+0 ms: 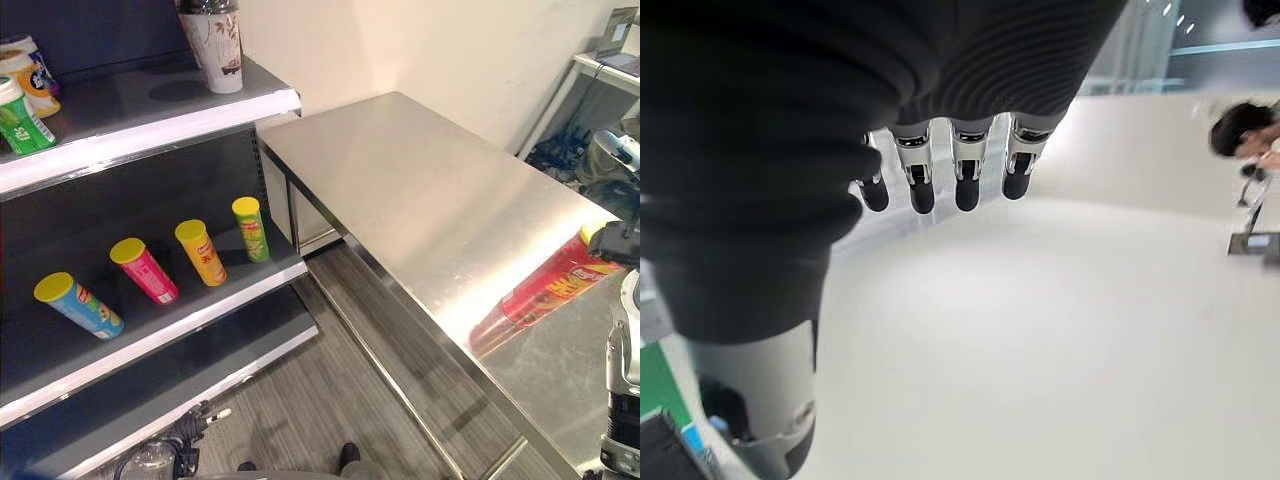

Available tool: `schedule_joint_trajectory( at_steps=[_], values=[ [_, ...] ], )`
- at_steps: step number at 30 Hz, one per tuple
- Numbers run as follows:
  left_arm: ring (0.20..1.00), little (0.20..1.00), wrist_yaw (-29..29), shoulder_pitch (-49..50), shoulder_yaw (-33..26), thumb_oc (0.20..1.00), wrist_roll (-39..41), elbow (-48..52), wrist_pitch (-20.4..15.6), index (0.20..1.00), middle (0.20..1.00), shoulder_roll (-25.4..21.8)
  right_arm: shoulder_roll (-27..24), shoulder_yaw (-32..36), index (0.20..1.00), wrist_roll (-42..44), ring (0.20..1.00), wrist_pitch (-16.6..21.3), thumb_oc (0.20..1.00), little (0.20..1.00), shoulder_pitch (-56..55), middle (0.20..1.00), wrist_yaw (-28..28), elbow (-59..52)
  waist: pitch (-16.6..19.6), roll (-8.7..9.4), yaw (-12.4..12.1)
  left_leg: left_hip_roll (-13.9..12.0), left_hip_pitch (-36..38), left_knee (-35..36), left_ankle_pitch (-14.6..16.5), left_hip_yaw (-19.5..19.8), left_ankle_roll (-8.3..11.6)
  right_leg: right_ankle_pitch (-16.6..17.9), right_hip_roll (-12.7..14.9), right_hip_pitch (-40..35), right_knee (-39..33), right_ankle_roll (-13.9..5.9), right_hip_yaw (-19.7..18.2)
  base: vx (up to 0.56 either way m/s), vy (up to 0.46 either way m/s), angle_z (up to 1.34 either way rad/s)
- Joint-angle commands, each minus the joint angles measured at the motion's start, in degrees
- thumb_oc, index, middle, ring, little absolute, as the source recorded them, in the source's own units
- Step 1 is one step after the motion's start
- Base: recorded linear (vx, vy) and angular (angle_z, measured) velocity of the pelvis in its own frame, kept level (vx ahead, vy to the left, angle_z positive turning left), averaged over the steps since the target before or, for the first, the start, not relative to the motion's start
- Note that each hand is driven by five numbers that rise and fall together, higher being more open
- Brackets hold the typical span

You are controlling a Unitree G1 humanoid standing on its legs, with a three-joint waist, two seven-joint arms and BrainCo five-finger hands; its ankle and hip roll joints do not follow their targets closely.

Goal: Put the goods on the table back onto the shelves and tidy them up.

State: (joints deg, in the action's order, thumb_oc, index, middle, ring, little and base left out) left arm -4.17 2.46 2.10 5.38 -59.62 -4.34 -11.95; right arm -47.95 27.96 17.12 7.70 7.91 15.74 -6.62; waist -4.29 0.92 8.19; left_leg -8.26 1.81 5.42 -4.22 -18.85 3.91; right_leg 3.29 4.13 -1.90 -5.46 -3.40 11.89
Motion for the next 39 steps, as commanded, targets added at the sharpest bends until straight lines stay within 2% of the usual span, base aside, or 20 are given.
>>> schedule_joint_trajectory(
  at_steps=[1,3,6,7,8,10,11,18,21,22,23,28,32,39],
  values=[
    [1.0,1.0,-0.22,-3.38,1.38,1.0,-2.21,-2.13,-1.2,1.0,1.0,-0.2,-3.65,4.72,1.0,2.92,1.0,2.0,1.0,1.0,2.53,1.0,0.56,-1.76,0.75,-0.7,0.34,-2.0,0.87,-0.42,3.34,2.29,0.06,-2.46,-0.04,-0.52,0.46,0.98,-0.3,0.01,-0.14,0.04],
    [1.0,1.0,-0.3,-3.23,0.63,1.0,-2.27,-2.47,-0.94,1.0,1.0,-0.21,-3.71,2.63,1.0,4.22,1.0,2.19,1.0,1.0,5.07,1.0,0.71,-1.02,0.21,-0.27,-0.33,-1.93,2.44,-0.42,2.77,6.72,0.34,-2.9,-1.58,-0.22,0.46,0.94,-2.63,0.0,-0.134,-0.07],
    [1.0,1.0,0.09,-2.62,-1.99,1.0,-1.62,-2.16,-0.59,1.0,1.0,-0.64,-2.72,-1.65,1.0,5.11,1.0,2.07,1.0,1.0,9.88,1.0,0.25,1.93,-0.89,1.57,-5.47,1.52,-0.55,-0.78,3.55,19.28,-0.86,-2.23,-2.87,0.34,0.46,1.75,-9.33,-0.09,-0.108,-0.53],
    [1.0,1.0,0.08,-2.59,-2.02,1.0,-1.62,-2.16,-0.59,1.0,1.0,-0.63,-2.74,-1.73,1.0,5.11,1.0,2.09,1.0,1.0,9.93,1.0,0.23,1.98,-0.75,1.53,-5.48,1.47,-0.54,-0.73,3.7,19.22,-0.85,-2.36,-2.91,0.38,0.46,1.75,-9.37,-0.13,-0.048,-1.75],
    [1.0,1.0,-0.01,-1.78,-3.14,1.0,-0.37,-1.78,-0.78,1.0,1.0,-0.57,-1.61,-0.99,1.0,6.05,1.0,2.78,1.0,1.0,10.21,1.0,0.18,1.77,0.63,1.56,-6.64,1.55,-1.82,-0.42,4.35,21.2,-1.64,-1.98,-3.44,1.83,0.46,2.11,-11.36,-0.08,0.046,-1.87],
    [1.0,1.0,0.14,-1.3,-3.26,1.0,-0.22,-1.9,-0.85,1.0,1.0,-0.48,-0.09,0.67,1.0,6.31,1.0,3.13,1.0,1.0,9.17,1.0,0.37,1.37,2.14,1.34,-6.72,2.06,-2.81,-0.42,4.68,21.16,-1.74,-1.9,-3.38,3.1,0.46,2.19,-11.85,-0.06,0.101,-0.93],
    [1.0,1.0,0.39,-1.28,-2.8,1.0,-0.16,-3.02,-1.06,1.0,1.0,-0.23,1.47,1.73,1.0,6.37,1.0,3.21,1.0,1.0,8.26,1.0,0.35,0.69,2.91,1.39,-5.91,3.02,-3.07,-0.42,4.75,20.59,-2.02,-1.6,-2.77,3.92,0.46,2.28,-11.95,-0.01,0.104,-0.35],
    [1.0,1.0,0.4,-1.27,-2.74,1.0,-0.15,-3.05,-1.07,1.0,1.0,-0.27,1.52,1.81,1.0,6.36,1.0,3.19,1.0,1.0,8.15,1.0,0.35,0.62,3.09,1.44,-5.93,3.05,-3.24,-0.42,4.72,20.6,-2.03,-1.6,-2.73,4.08,0.46,2.26,-11.94,0.0,0.035,-0.02],
    [1.0,1.0,0.43,-1.61,-0.19,1.0,-0.67,-5.26,-0.99,1.0,1.0,-0.15,5.38,2.09,1.0,7.31,1.0,2.65,1.0,1.0,5.81,1.0,-1.1,-1.05,2.76,1.66,-3.77,5.96,-2.24,-0.42,5.88,19.58,-2.47,-0.56,-0.2,5.19,0.46,2.38,-12.53,-0.04,0.352,-0.03],
    [1.0,1.0,0.5,-2.47,0.82,1.0,-1.1,-5.8,-1.12,1.0,1.0,-2.05,7.13,-0.77,1.0,7.88,1.0,2.01,1.0,1.0,5.6,1.0,-3.09,-2.34,0.75,1.46,-3.44,5.92,-1.57,-0.42,5.52,17.23,-1.86,1.48,0.75,4.27,1.89,2.35,-11.0,-0.13,0.342,-0.46],
    [1.0,1.0,0.63,-2.63,0.86,1.0,-1.08,-5.87,-1.32,1.0,1.0,-2.5,7.44,-1.3,1.0,8.33,1.0,1.99,1.0,1.0,5.49,1.0,-3.67,-2.32,0.35,1.32,-3.6,5.64,-1.15,-0.42,5.48,16.93,-1.71,1.5,1.1,3.91,2.79,2.53,-10.95,-0.1,0.205,-0.93],
    [1.0,1.0,0.9,-2.12,-0.46,1.0,-0.62,-5.49,-1.69,1.0,1.0,-3.19,7.73,-2.18,1.0,10.91,1.0,1.83,1.0,1.0,3.08,1.0,-6.5,0.18,1.53,1.19,-3.91,5.13,-0.35,-0.42,6.28,17.17,-1.49,1.41,2.51,3.69,2.06,2.52,-10.32,-0.01,0.016,-0.56],
    [1.0,1.0,0.67,-1.28,-1.58,1.0,-0.76,-6.7,-1.69,1.0,1.0,-3.6,7.75,-4.35,1.0,13.35,1.0,1.93,1.0,1.0,2.95,1.0,-8.63,1.7,3.07,2.33,-5.14,4.78,0.13,-0.42,6.87,16.23,-1.57,-0.59,2.34,4.44,0.46,2.46,-8.67,0.03,-0.062,-0.23],
    [1.0,1.0,0.05,-1.22,-0.95,1.0,-1.52,-6.86,-1.79,1.0,1.0,-2.62,4.97,-4.94,1.0,14.27,1.0,1.47,1.0,1.0,0.33,1.0,-10.77,2.96,3.51,3.31,-5.14,4.28,-0.11,-0.42,6.67,16.01,-1.77,-0.41,1.58,4.48,0.46,2.23,-8.53,0.01,-0.068,-0.01]
  ],
)
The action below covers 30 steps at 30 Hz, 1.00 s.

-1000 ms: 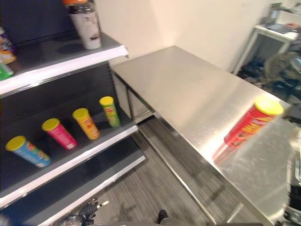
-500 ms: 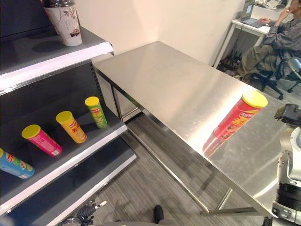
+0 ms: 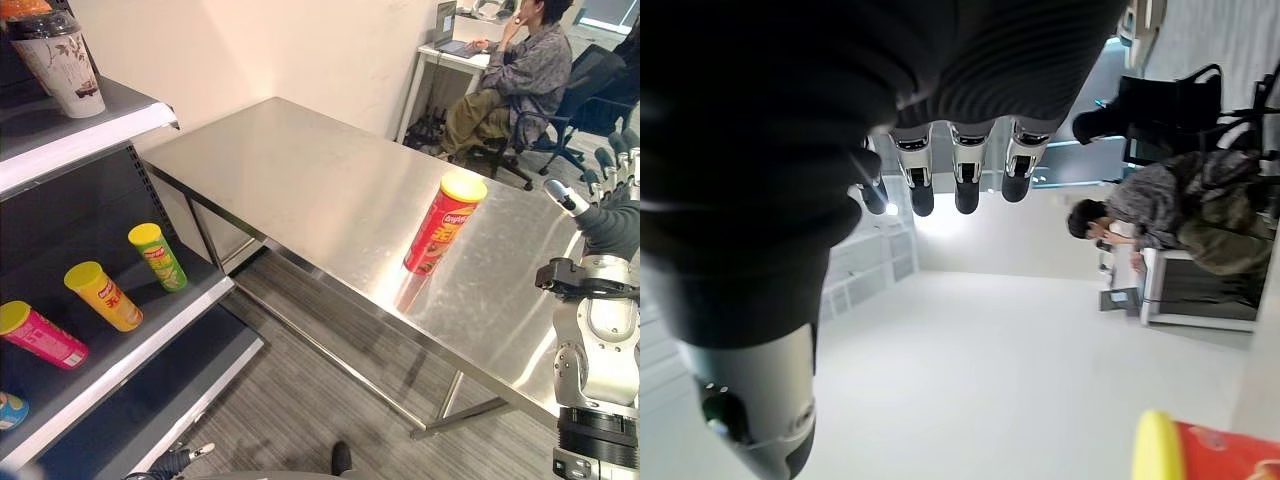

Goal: Put the goods on the table back onto the shelves and tidy them up.

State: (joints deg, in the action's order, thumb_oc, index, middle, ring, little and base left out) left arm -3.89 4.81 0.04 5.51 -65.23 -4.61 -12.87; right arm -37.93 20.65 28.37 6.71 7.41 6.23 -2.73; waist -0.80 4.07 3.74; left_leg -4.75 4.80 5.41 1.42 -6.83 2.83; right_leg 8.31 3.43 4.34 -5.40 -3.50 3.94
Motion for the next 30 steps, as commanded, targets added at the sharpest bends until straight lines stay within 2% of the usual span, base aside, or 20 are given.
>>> schedule_joint_trajectory(
  at_steps=[1,8,11,15,18,22,30],
  values=[
    [1.0,1.0,-0.34,-3.91,1.17,1.0,-1.69,-0.92,-1.45,1.0,1.0,-1.43,-6.8,0.91,1.0,2.48,1.0,1.93,1.0,1.0,-0.19,1.0,-2.68,0.94,-0.07,0.44,-0.73,0.53,-3.32,-0.41,0.75,4.01,-0.67,-5.33,1.96,-1.81,0.4,2.3,-0.58,-0.02,-0.084,-0.01],
    [1.0,1.0,-0.51,-3.55,1.21,1.0,-1.97,-1.3,-1.57,1.0,1.0,-1.5,-10.22,-2.39,1.0,3.11,1.0,1.91,1.0,1.0,-2.45,1.0,-6.07,2.13,-0.2,0.77,-1.17,-0.09,-3.56,-0.41,0.85,4.06,-0.46,-5.81,1.32,-2.25,0.4,2.06,-0.5,-0.01,-0.035,0.0],
    [1.0,1.0,-0.7,-3.36,0.91,1.0,-2.17,-1.57,-1.51,1.0,1.0,-1.63,-13.51,-2.98,1.0,0.37,1.0,1.58,1.0,1.0,-3.53,1.0,-6.75,4.09,-0.23,0.95,-1.28,-0.18,-3.89,-0.41,0.65,4.03,-0.41,-5.71,1.22,-2.3,0.4,1.95,-0.58,-0.01,-0.005,0.01],
    [1.0,1.0,-0.71,-3.25,0.76,1.0,-2.24,-2.04,-1.53,1.0,1.0,-1.59,-15.12,-3.66,1.0,-1.4,1.0,1.42,1.0,1.0,-3.85,1.0,-6.87,4.48,-0.22,0.95,-1.41,-0.26,-4.24,-0.41,0.43,4.08,-0.33,-5.7,1.19,-2.34,0.4,1.91,-0.64,-0.01,-0.009,0.1],
    [1.0,1.0,-0.61,-3.39,0.52,1.0,-2.4,-2.24,-1.38,1.0,1.0,-1.47,-18.46,-4.31,1.0,-6.18,1.0,0.59,1.0,1.0,-3.65,1.0,-6.39,7.5,-0.34,0.93,-1.58,-0.29,-4.56,-0.41,0.22,4.1,-0.27,-5.57,1.29,-2.46,0.4,1.8,-0.56,-0.01,-0.004,0.05],
    [1.0,1.0,-0.3,-3.6,0.24,1.0,-2.38,-2.38,-1.31,1.0,1.0,-1.36,-19.78,-5.69,1.0,-7.78,1.0,-0.07,1.0,1.0,-1.8,1.0,-5.8,10.94,-0.36,1.04,-1.93,-0.34,-4.88,-0.41,0.06,4.09,-0.19,-5.44,1.37,-2.51,0.4,1.76,-0.52,0.0,0.0,0.0],
    [1.0,1.0,-0.26,-3.0,-0.2,1.0,-2.18,-2.36,-1.2,1.0,1.0,-1.7,-19.31,-9.54,1.0,-7.65,1.0,-0.67,1.0,1.0,1.28,1.0,-6.52,14.45,-0.26,1.51,-2.87,-0.33,-5.07,-0.41,0.01,4.04,0.04,-5.48,1.53,-2.8,0.4,1.79,-0.39,0.0,0.0,0.0]
  ],
)
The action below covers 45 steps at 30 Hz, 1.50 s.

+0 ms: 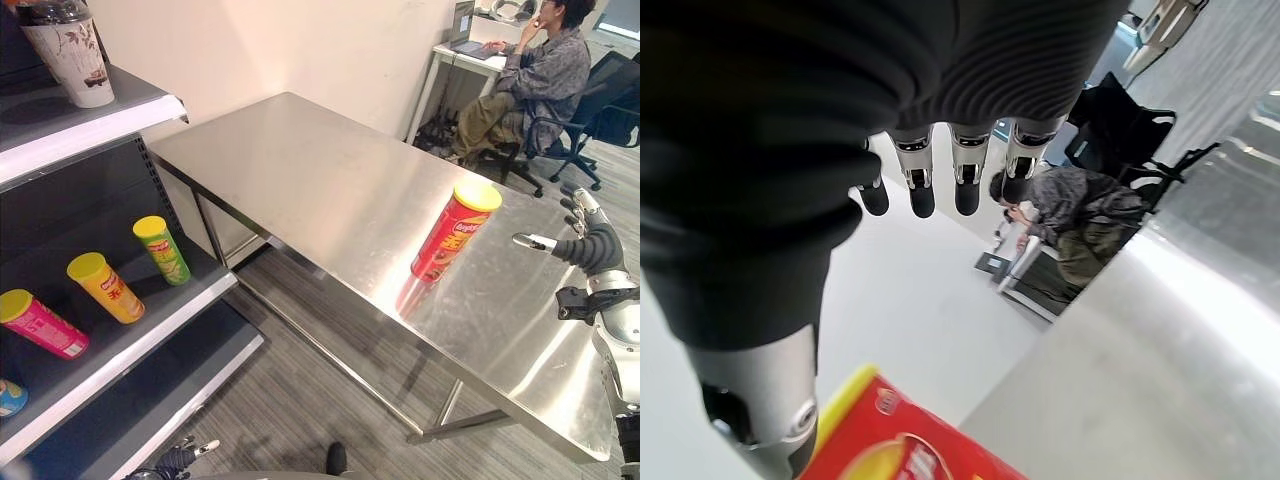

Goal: Put the goods on the table back onto the shelves and tidy them up.

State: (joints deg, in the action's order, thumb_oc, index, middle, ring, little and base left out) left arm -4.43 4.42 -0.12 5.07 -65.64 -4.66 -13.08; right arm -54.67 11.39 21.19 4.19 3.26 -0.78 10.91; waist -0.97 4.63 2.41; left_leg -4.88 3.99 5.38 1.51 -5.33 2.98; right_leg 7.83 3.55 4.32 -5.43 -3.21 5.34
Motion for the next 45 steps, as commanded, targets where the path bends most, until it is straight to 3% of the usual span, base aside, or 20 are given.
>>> schedule_joint_trajectory(
  at_steps=[1,27,45],
  values=[
    [1.0,1.0,0.22,-2.31,-0.19,1.0,-1.56,-1.76,-1.13,1.0,1.0,-1.48,-1.98,-1.24,1.0,0.24,1.0,1.93,1.0,1.0,6.39,1.0,0.29,1.22,-0.15,1.09,-1.89,-0.18,-4.21,-0.38,-0.02,2.53,-0.07,-5.0,1.41,-2.88,0.43,1.52,-1.7,0.0,0.0,0.0],
    [1.0,1.0,0.35,-1.15,-1.39,1.0,-0.79,-1.4,-0.98,1.0,1.0,-1.03,-2.22,-8.8,1.0,-1.03,1.0,0.92,1.0,1.0,13.32,1.0,-0.26,6.81,-0.12,1.15,-3.91,0.25,-4.73,-0.38,-0.07,2.8,0.15,-4.79,1.94,-3.88,0.43,1.5,-1.33,0.0,0.0,0.0],
    [1.0,1.0,0.56,-0.72,-2.06,1.0,-0.42,-1.41,-0.83,1.0,1.0,-1.0,0.09,-9.52,1.0,-0.77,1.0,0.27,1.0,1.0,15.3,1.0,0.11,8.64,-0.22,1.23,-4.72,0.37,-4.92,-0.38,-0.13,2.94,0.3,-4.71,2.17,-4.2,0.43,1.52,-1.05,0.0,0.0,0.0]
  ],
)
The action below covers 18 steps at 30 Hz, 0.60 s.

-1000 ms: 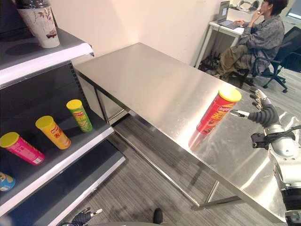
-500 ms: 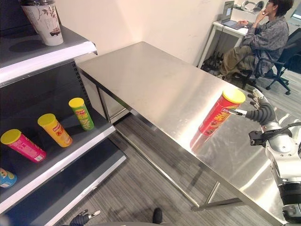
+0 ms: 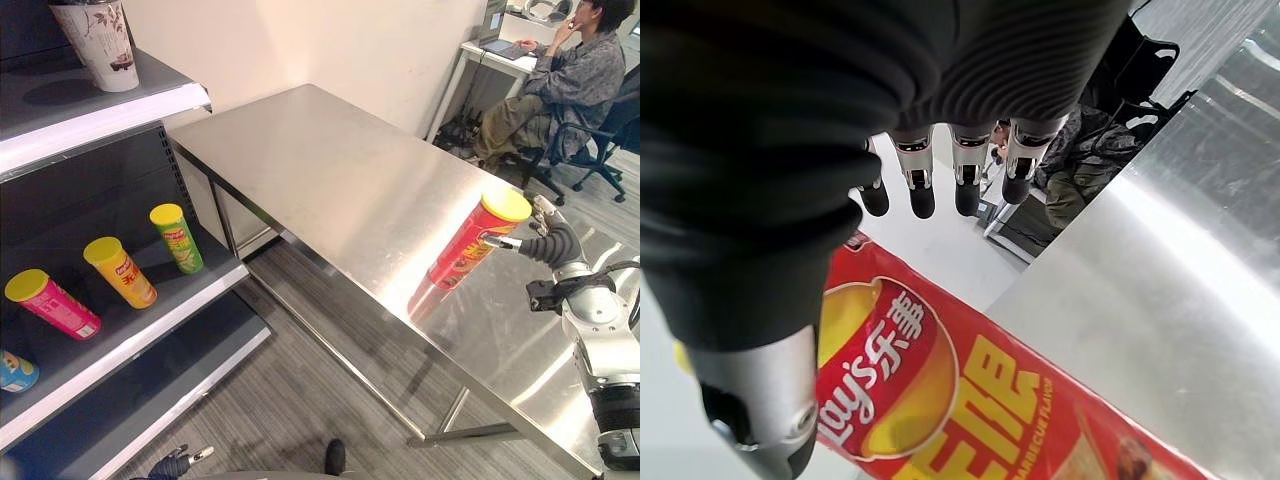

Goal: Put the goods on the table back onto the shelves and tidy them up.

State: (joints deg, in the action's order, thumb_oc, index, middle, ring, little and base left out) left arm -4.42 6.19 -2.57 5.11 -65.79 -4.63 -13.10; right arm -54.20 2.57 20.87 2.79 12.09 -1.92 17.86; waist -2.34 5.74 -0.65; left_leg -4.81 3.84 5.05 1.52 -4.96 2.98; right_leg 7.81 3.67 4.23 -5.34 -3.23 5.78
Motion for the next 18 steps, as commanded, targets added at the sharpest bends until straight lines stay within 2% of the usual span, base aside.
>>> schedule_joint_trajectory(
  at_steps=[1,12,18],
  values=[
    [1.0,1.0,0.55,-2.5,0.38,1.0,-0.44,-1.25,-0.86,1.0,1.0,-0.95,-0.29,-0.72,1.0,-0.45,1.0,1.63,1.0,1.0,6.56,1.0,1.26,1.57,1.12,0.12,-1.67,0.31,-4.76,-0.05,-0.13,2.58,0.29,-4.64,2.08,-4.13,0.34,1.55,-1.47,0.0,0.0,0.0],
    [1.0,1.0,0.7,-2.4,0.15,1.0,-0.28,-1.33,-0.9,1.0,1.0,-0.76,-0.17,-1.45,1.0,-0.6,1.0,1.69,1.0,1.0,8.05,1.0,1.82,1.76,1.15,0.21,-1.88,0.28,-4.58,-0.05,-0.06,2.51,0.32,-4.49,2.25,-4.49,0.34,1.5,-1.43,0.0,0.001,0.01],
    [1.0,1.0,0.68,-2.42,0.36,1.0,-0.35,-1.05,-0.81,1.0,1.0,-0.79,-1.2,-4.04,1.0,-1.13,1.0,1.52,1.0,1.0,9.55,1.0,1.32,2.76,0.98,0.55,-2.02,0.27,-4.63,-0.05,-0.05,2.58,0.34,-4.47,2.22,-4.59,0.34,1.49,-1.44,0.0,0.001,0.03]
  ],
)
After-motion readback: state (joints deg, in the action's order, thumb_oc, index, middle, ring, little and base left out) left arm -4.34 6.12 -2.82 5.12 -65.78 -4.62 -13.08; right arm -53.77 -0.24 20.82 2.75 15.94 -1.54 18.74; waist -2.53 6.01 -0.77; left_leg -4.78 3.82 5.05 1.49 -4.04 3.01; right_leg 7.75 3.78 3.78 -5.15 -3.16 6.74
